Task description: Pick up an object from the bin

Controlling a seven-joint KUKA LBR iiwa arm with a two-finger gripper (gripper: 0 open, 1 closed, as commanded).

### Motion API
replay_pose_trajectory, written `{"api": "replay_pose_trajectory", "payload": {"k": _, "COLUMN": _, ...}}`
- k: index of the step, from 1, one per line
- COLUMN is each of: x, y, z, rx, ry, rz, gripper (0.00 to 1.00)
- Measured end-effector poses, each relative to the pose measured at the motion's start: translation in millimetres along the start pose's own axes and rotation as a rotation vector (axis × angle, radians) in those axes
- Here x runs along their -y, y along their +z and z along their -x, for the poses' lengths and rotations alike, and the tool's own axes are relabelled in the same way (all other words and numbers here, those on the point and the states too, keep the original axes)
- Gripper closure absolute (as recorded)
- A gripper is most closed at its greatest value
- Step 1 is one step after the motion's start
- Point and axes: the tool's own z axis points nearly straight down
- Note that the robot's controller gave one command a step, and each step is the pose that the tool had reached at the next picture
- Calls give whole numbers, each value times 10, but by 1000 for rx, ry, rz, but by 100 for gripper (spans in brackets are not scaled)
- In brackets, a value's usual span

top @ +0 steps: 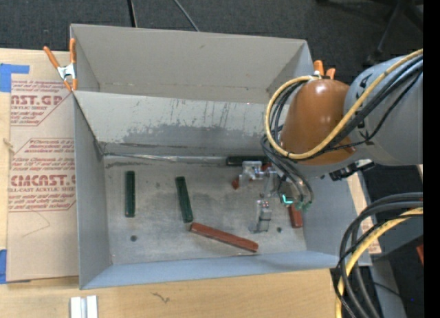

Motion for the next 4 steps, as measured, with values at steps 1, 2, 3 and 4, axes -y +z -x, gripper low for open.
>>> {"api": "replay_pose_trajectory", "payload": {"k": 1, "x": -334, "y": 684, "z": -246, "rx": -1, "ry": 101, "rz": 2, "gripper": 0}}
{"api": "replay_pose_trajectory", "payload": {"k": 2, "x": -674, "y": 346, "z": -416, "rx": 7, "ry": 44, "rz": 1, "gripper": 0}}
{"api": "replay_pose_trajectory", "payload": {"k": 3, "x": -520, "y": 358, "z": -419, "rx": 6, "ry": 103, "rz": 1, "gripper": 0}}
{"api": "replay_pose_trajectory", "payload": {"k": 4, "x": -659, "y": 662, "z": -396, "rx": 6, "ry": 305, "rz": 2, "gripper": 0}}
